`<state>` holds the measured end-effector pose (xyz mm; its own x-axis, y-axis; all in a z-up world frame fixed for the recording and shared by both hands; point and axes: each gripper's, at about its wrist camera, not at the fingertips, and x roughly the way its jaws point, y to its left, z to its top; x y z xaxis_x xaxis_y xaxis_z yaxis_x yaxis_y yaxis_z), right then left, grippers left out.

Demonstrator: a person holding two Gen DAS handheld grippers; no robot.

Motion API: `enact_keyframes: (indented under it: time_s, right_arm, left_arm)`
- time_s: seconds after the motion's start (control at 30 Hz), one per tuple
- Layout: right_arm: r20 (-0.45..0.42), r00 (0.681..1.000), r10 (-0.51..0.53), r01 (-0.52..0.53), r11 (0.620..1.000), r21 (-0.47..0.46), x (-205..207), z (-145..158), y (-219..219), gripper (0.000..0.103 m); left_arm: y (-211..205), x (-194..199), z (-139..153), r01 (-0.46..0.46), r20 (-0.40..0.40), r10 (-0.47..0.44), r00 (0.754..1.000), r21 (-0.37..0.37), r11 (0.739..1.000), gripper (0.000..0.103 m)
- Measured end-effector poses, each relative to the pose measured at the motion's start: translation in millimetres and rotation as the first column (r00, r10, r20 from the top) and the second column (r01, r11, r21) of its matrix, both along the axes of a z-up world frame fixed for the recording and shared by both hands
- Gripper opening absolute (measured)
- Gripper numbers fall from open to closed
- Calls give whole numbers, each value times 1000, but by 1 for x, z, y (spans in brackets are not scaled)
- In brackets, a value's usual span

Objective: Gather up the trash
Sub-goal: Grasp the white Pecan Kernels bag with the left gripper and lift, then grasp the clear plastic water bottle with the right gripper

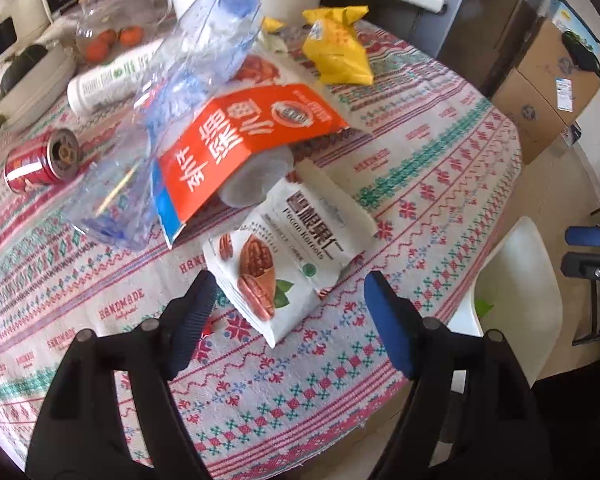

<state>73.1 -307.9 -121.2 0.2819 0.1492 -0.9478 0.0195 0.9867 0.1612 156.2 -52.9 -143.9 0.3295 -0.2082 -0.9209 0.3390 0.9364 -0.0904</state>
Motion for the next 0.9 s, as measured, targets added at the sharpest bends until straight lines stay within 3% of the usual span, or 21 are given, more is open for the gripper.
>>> enact_keyframes:
  time_s: [0.07,0.13,0.27,0.37,0.43,0.9]
  right_arm:
    - [-2,1000,3,-3,1000,0,1,-1,1,73]
    - [-2,1000,5,-5,1000,1,2,-1,2,73]
    - [-4,1000,10,-10,1000,2,3,-1,5,73]
    - [-4,1000,14,-14,1000,1,4,-1,7,73]
    - [-3,1000,14,-14,1000,1,5,-1,9,73]
    - [42,999,7,-8,999,34,34,8,47,73]
  left_arm:
    - [-3,4,-12,-11,-25,12,1000,20,1000,74]
    - [-7,6,-17,-14,-12,15,1000,55,998,59]
    - [-8,11,-18,-61,-32,63,997,54,997,47]
    - [-6,11,-17,-83,-33,84,996,50,995,33]
    - [-1,8,-15,-100,-48,102,994,37,994,11]
    - [63,-54,42,-126,15,127,992,-25,992,9]
